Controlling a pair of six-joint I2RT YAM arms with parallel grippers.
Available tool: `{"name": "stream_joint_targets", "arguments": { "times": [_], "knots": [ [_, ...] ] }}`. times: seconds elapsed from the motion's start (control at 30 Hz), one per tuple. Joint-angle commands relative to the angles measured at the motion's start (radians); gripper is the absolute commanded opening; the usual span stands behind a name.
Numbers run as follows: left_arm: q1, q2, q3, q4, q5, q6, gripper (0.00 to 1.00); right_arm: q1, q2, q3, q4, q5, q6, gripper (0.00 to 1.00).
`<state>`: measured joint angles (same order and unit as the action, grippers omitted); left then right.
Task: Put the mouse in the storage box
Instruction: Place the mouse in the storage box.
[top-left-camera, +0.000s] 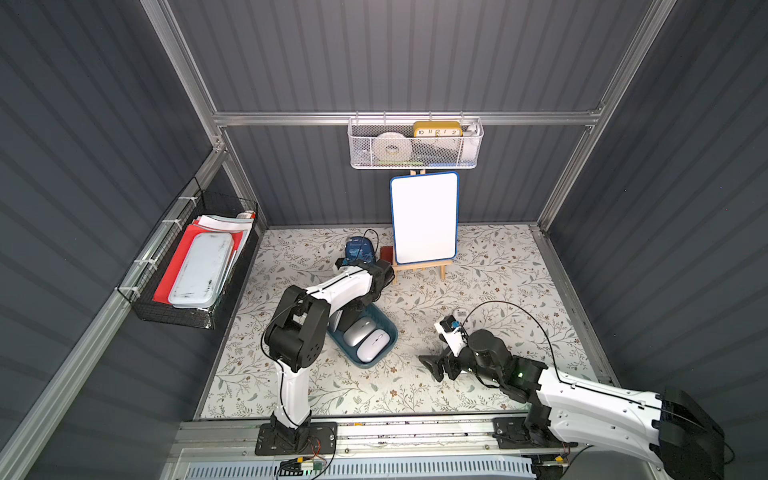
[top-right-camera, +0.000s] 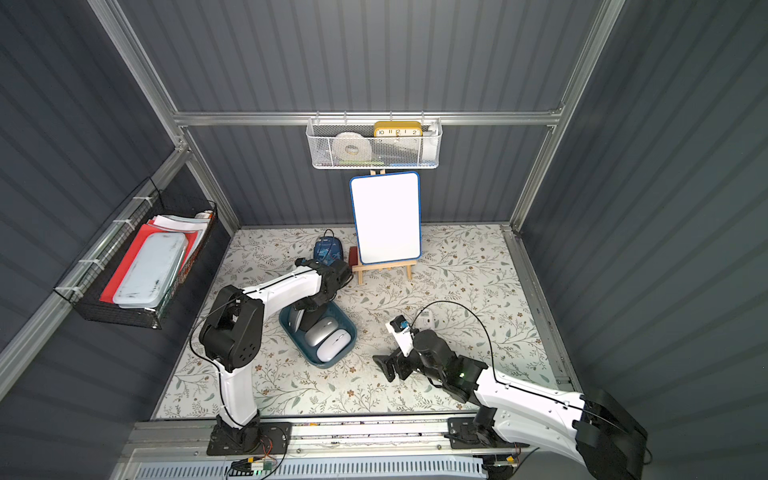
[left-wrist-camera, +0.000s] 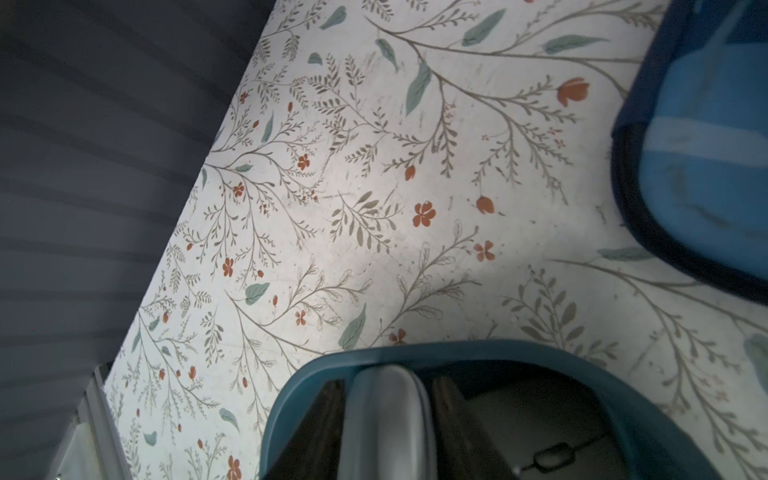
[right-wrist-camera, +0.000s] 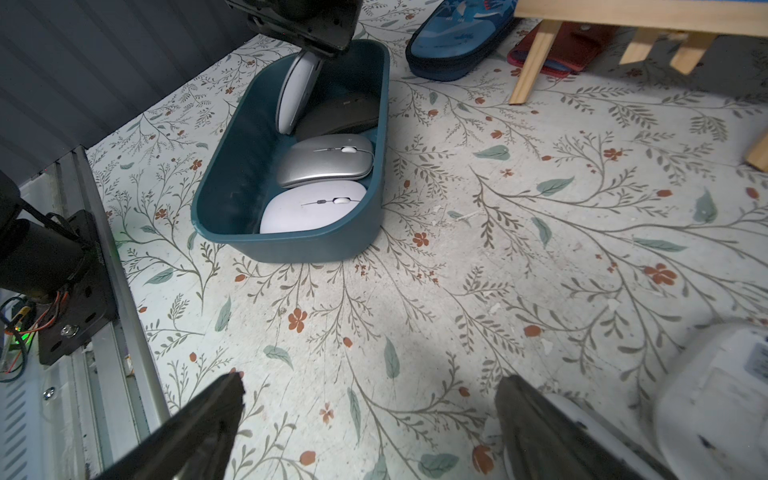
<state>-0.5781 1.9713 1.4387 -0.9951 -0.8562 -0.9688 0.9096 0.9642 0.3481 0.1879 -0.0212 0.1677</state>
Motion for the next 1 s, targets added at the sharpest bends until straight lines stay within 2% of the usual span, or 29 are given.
{"name": "stream_joint_targets", "arguments": {
  "times": [0.0,0.13,0.3,0.43,0.5,0.57,0.63,0.73,0.8,0.9,0.97],
  "knots": [
    [0.0,-0.041,0.005,0.023,0.032,0.027,0.51,0.003,0.002,0.026,0.007,0.014,0.01,0.99],
    [-0.002,-0.082,0.009,0.031,0.049,0.037,0.6,0.003,0.005,0.026,0.008,0.019,0.011,0.99],
    [-0.004,-0.158,0.028,0.058,0.097,0.069,0.66,0.003,0.011,0.031,0.007,0.034,0.016,0.99],
    [-0.006,-0.264,0.029,0.108,0.164,0.101,0.68,0.0,0.013,0.032,0.011,0.125,0.053,0.99],
    [-0.007,-0.341,0.012,0.16,0.221,0.131,0.69,-0.011,0.02,0.04,0.007,0.216,0.089,0.99],
    [-0.006,-0.444,-0.033,0.235,0.299,0.169,0.69,-0.043,0.033,0.085,-0.08,0.301,0.133,0.99],
    [-0.006,-0.569,-0.122,0.34,0.395,0.206,0.71,-0.106,0.069,0.173,-0.232,0.33,0.161,0.99],
    [-0.006,-0.755,-0.276,0.509,0.574,0.252,0.77,-0.216,0.135,0.273,-0.381,0.297,0.19,0.99],
    [-0.005,-0.844,-0.36,0.571,0.651,0.26,0.79,-0.274,0.183,0.315,-0.43,0.237,0.187,0.99],
    [-0.005,-0.918,-0.436,0.592,0.703,0.26,0.8,-0.327,0.273,0.397,-0.526,0.209,0.211,0.99],
    [-0.005,-0.942,-0.461,0.576,0.698,0.259,0.8,-0.341,0.329,0.432,-0.576,0.242,0.241,0.99]
  ]
}}
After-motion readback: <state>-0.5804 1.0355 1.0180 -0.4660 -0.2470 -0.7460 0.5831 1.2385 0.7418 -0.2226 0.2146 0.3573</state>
